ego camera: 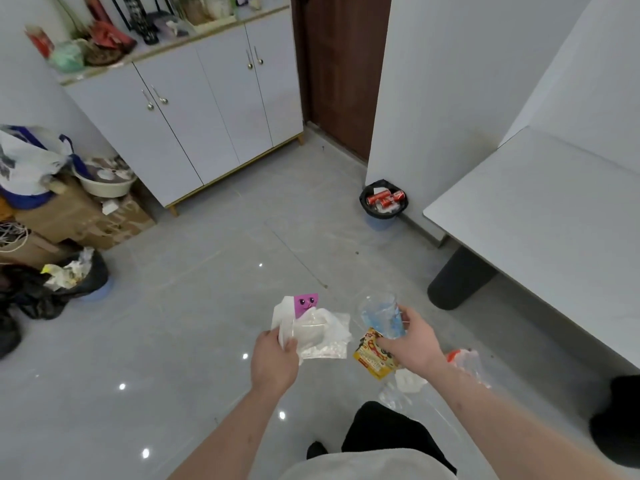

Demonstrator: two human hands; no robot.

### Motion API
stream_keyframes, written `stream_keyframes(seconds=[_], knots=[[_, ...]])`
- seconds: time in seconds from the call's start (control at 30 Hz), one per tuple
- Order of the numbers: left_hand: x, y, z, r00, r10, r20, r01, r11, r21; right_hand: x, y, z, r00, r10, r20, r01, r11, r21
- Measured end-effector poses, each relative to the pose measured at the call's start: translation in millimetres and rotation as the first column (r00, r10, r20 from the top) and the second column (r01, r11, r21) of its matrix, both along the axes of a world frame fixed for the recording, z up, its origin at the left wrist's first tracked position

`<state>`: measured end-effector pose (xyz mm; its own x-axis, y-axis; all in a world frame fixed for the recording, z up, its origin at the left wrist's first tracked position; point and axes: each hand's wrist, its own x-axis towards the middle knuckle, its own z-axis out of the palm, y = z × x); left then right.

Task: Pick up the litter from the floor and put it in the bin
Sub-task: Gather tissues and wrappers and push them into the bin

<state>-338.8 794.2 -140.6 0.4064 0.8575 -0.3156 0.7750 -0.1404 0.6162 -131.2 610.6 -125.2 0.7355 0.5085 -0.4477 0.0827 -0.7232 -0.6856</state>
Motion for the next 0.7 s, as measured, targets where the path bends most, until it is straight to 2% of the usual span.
stream_keyframes(seconds=[0.3,0.7], knots=[[65.7,78.5,13.4,0.997,-0.069,0.016,0.068,0.996,0.052,56.7,56.1,14.0,0.996,-0.084,0.039,0.081,0.995,0.059],[173.6,187.8,29.8,0.998,0.022,0.057,-0.027,0.995,0.098,180.1,161.9,37.0,0.999,-0.014,0.042,0.011,0.996,0.085]])
